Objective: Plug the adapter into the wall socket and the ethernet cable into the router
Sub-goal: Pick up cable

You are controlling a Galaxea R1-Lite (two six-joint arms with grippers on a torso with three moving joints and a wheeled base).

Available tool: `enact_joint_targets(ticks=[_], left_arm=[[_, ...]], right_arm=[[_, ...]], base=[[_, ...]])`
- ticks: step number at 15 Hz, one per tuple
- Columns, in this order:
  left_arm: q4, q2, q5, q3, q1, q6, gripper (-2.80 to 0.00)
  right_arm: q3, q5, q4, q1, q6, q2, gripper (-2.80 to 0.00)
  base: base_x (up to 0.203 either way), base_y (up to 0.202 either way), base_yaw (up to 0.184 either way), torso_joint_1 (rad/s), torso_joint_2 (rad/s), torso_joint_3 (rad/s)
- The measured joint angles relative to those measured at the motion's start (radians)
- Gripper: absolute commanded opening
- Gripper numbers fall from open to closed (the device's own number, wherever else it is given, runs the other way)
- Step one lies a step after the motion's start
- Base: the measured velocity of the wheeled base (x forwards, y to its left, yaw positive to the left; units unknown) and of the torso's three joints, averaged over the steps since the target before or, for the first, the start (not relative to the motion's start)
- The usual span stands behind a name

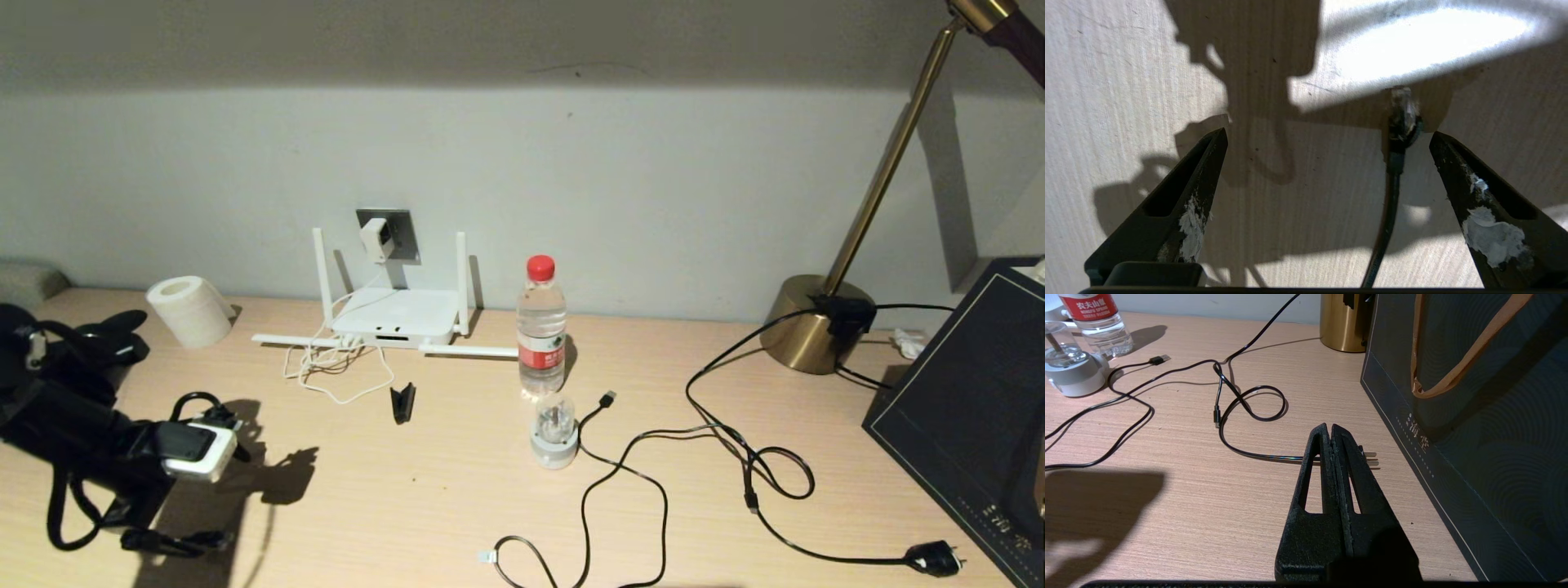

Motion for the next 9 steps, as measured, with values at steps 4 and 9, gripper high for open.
enact_joint_targets(ticks=[4, 9], left_arm=[[-0.009, 0.0, 0.018, 0.011, 0.004, -0.005, 0.0], [-0.032, 0.005, 0.032, 0.038, 0.007, -0.021, -2.8]], right_arm=[[0.0, 0.0, 0.0, 0.0, 0.0, 0.0, -2.8], [0.0, 0.0, 0.0, 0.0, 0.0, 0.0, -2.8]], base=[[0.0, 0.0, 0.0, 0.0, 0.0, 0.0], [0.0, 0.0, 0.0, 0.0, 0.0, 0.0]])
